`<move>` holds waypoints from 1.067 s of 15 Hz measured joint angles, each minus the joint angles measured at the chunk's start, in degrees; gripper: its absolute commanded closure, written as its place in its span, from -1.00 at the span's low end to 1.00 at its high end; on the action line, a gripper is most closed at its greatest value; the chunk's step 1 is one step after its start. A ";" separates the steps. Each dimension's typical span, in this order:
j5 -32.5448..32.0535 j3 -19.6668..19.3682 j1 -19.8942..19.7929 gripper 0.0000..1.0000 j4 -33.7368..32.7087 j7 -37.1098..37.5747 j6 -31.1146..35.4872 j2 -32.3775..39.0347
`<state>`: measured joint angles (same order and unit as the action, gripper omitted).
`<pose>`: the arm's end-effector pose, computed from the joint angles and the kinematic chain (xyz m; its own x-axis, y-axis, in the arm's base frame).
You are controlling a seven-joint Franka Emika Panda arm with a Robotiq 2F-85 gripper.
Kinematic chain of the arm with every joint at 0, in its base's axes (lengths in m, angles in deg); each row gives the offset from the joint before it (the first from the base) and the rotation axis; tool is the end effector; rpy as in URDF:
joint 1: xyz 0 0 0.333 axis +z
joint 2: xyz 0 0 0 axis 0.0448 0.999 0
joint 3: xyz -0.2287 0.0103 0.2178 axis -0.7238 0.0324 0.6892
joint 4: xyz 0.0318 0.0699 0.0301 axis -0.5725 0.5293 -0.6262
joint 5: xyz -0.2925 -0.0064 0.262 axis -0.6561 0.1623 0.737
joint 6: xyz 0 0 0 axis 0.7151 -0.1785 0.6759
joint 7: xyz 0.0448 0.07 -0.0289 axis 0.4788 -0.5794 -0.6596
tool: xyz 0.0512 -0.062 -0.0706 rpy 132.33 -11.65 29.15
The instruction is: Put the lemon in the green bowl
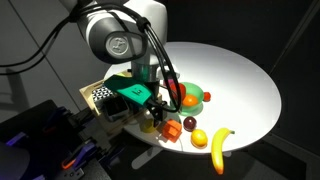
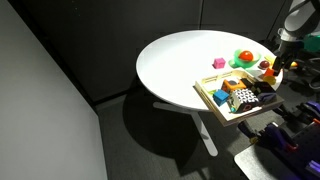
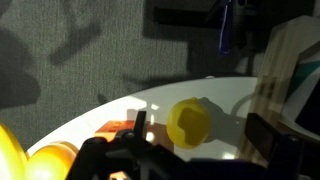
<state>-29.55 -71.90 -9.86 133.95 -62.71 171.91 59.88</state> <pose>0.4087 -0.1901 0.1836 0.9749 0.0537 -0.2159 0.0606 -0.9978 0.0254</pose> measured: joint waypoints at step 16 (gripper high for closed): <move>0.00 1.67 -0.90 -1.00 0.11 -0.08 10.61 6.77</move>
<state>-29.55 -70.23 -10.76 134.06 -62.79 182.52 66.65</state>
